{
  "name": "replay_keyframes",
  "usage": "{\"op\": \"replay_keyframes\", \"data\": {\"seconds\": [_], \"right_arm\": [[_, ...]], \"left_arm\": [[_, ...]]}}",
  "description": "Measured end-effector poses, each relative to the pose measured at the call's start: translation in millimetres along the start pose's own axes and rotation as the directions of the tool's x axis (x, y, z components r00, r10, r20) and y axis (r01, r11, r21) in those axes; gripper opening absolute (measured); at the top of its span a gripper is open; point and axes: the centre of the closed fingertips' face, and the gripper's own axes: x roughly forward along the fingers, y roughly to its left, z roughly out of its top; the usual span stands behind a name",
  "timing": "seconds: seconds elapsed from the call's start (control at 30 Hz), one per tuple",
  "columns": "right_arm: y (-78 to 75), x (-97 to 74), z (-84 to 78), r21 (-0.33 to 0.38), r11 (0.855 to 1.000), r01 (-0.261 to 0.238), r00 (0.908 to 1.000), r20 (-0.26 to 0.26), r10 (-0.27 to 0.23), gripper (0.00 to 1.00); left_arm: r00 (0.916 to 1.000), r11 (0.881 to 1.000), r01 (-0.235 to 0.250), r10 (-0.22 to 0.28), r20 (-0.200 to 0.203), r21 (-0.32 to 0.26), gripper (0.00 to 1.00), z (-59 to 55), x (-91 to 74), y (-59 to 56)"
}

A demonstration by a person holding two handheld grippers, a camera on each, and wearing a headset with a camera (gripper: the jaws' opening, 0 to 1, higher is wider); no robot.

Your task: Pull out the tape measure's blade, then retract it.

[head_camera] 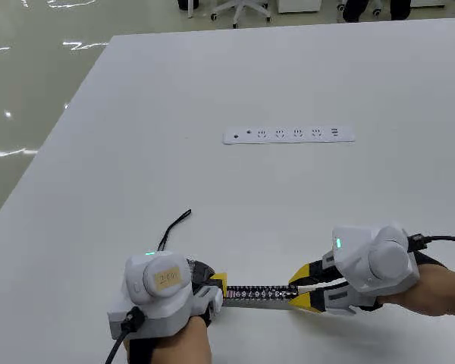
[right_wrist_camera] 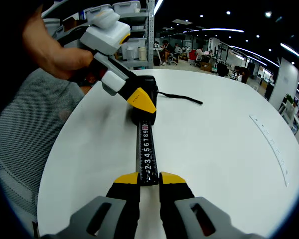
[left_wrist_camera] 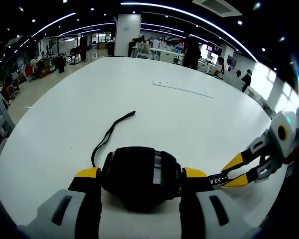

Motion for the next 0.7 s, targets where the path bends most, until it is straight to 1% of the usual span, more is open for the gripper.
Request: {"op": "replay_keyframes", "data": {"seconds": [0.7], "right_arm": [[2.5,10.0,4.3,0.007,1.0,0.001,1.0,0.006,-0.001,0.14]], "left_arm": [[1.0,1.0,0.002,-0.002,-0.005,0.002,0.59,-0.3,-0.2,0.1]]}}
